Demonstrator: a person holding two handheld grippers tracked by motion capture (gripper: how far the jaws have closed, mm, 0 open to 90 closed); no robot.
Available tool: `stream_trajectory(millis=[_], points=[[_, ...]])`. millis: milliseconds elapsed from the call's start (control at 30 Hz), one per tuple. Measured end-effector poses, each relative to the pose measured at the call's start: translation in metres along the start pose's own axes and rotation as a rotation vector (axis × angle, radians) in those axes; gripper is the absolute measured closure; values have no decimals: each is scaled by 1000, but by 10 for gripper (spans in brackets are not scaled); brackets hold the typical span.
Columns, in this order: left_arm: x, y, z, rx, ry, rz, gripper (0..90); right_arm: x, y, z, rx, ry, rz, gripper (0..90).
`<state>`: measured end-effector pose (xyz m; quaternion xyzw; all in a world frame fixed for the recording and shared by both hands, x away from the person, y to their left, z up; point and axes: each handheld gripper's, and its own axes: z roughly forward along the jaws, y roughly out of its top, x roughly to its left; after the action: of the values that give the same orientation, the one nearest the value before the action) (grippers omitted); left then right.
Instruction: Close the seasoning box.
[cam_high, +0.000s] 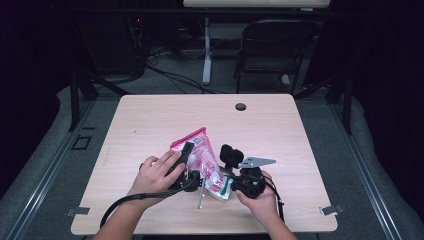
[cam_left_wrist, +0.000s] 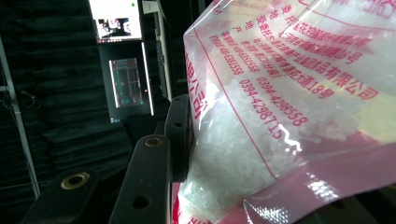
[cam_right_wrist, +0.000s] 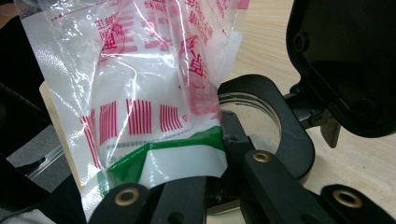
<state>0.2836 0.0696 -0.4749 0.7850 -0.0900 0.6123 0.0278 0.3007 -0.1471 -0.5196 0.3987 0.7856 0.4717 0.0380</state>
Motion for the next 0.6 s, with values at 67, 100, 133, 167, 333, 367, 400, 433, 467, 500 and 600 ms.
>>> stream_trajectory(millis=[67, 100, 133, 167, 333, 367, 400, 433, 467, 500, 600], points=[[1, 0, 0, 1, 10, 6, 699, 0, 0, 0, -8, -4, 0, 892], [1, 0, 0, 4, 6, 7, 700, 1, 0, 0, -12, -3, 2, 891], [0, -1, 1, 5, -5, 2, 701, 0, 0, -1, -9, -7, -2, 888], [0, -1, 2, 6, -10, 7, 702, 0, 0, -1, -9, -7, -4, 884], [-1, -2, 3, 12, -20, -3, 708, 1, 0, -1, -14, -11, -6, 870], [-1, -2, 3, 14, -15, -2, 709, 1, 1, -1, -18, -12, -3, 865], [-1, -2, 4, 14, -18, -5, 709, 1, 1, -1, -24, -14, -6, 851], [-1, -3, 4, 18, -32, -9, 710, 1, 1, -2, -20, -12, -14, 844], [0, -3, 4, 22, -35, -9, 710, 2, 1, -2, -24, -11, -17, 832], [-1, -4, 4, 22, -32, -14, 711, 2, 1, -2, -29, -12, -20, 823], [-2, -5, 6, 14, -25, -14, 713, 3, 2, -3, -35, -17, -31, 809]])
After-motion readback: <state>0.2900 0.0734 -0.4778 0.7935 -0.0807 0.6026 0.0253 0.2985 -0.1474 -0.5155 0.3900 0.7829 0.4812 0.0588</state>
